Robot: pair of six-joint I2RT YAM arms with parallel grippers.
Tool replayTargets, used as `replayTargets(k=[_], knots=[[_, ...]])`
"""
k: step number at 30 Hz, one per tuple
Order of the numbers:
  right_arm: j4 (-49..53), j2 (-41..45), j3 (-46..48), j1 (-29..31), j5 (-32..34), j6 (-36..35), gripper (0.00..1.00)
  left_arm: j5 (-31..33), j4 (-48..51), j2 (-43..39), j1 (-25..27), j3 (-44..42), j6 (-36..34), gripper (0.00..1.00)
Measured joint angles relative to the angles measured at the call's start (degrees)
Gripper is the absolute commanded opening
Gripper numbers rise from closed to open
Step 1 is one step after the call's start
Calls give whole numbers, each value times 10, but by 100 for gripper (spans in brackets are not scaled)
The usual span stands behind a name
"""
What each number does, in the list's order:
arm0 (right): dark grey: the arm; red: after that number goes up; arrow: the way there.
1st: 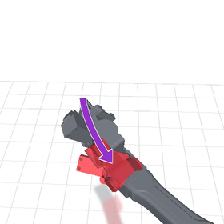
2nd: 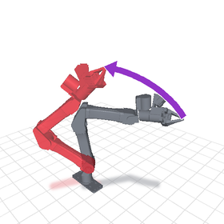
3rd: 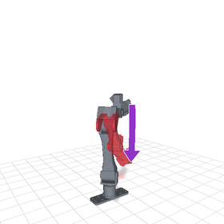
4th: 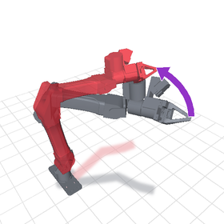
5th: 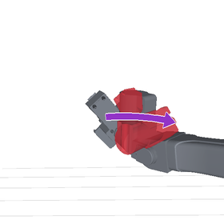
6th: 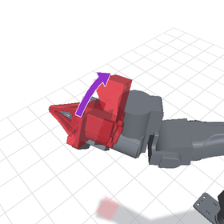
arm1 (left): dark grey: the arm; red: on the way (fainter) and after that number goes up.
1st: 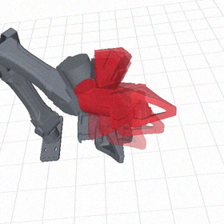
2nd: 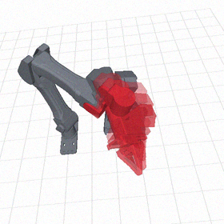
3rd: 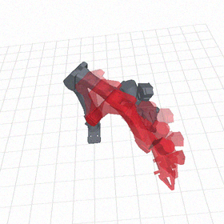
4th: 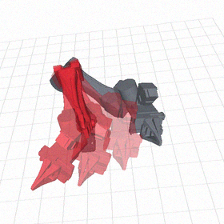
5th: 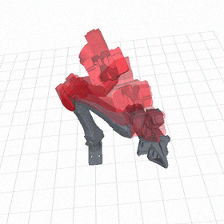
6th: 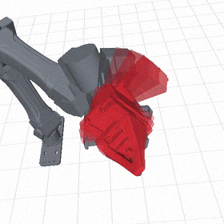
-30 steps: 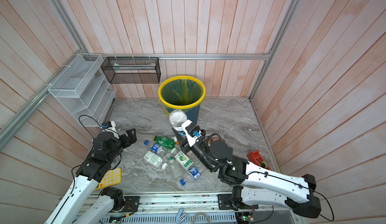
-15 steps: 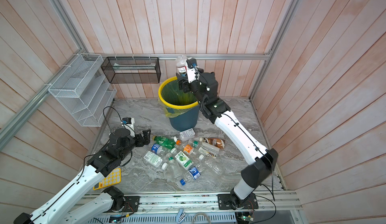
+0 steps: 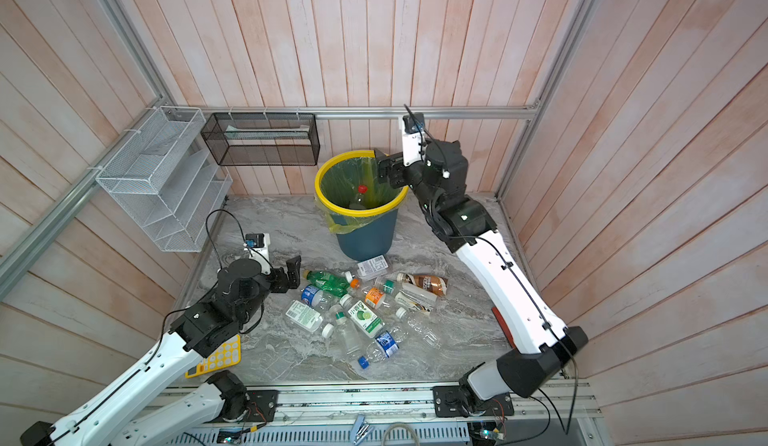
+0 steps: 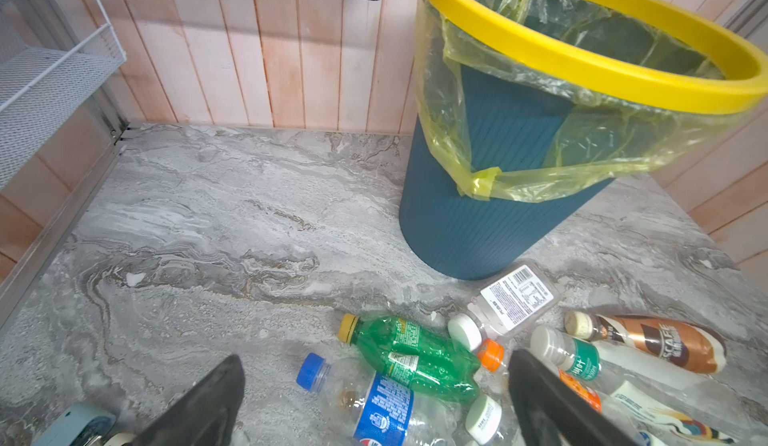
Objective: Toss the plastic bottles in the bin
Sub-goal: 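Reach the left gripper across and grasp the blue-label clear bottle while the right arm withdraws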
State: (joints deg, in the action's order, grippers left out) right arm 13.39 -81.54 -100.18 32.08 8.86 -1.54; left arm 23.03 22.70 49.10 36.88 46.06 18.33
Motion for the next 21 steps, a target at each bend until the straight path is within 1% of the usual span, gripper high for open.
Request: replayTargets(k=[3, 10, 12, 17, 21], knots=[[-10, 52, 72, -17, 3, 21, 99, 4, 0, 16, 26, 7, -13, 100], [-14, 136, 312, -82, 0, 104, 99, 15, 2, 71, 100, 25, -42, 100], [-8, 159, 366, -96, -2, 128, 99, 16, 5, 89, 126, 28, -50, 100], [-5, 232, 472, -121, -2, 187, 99, 17, 9, 144, 186, 42, -71, 100], [-5, 280, 537, -136, -2, 224, 99, 10, 12, 195, 227, 66, -92, 100]])
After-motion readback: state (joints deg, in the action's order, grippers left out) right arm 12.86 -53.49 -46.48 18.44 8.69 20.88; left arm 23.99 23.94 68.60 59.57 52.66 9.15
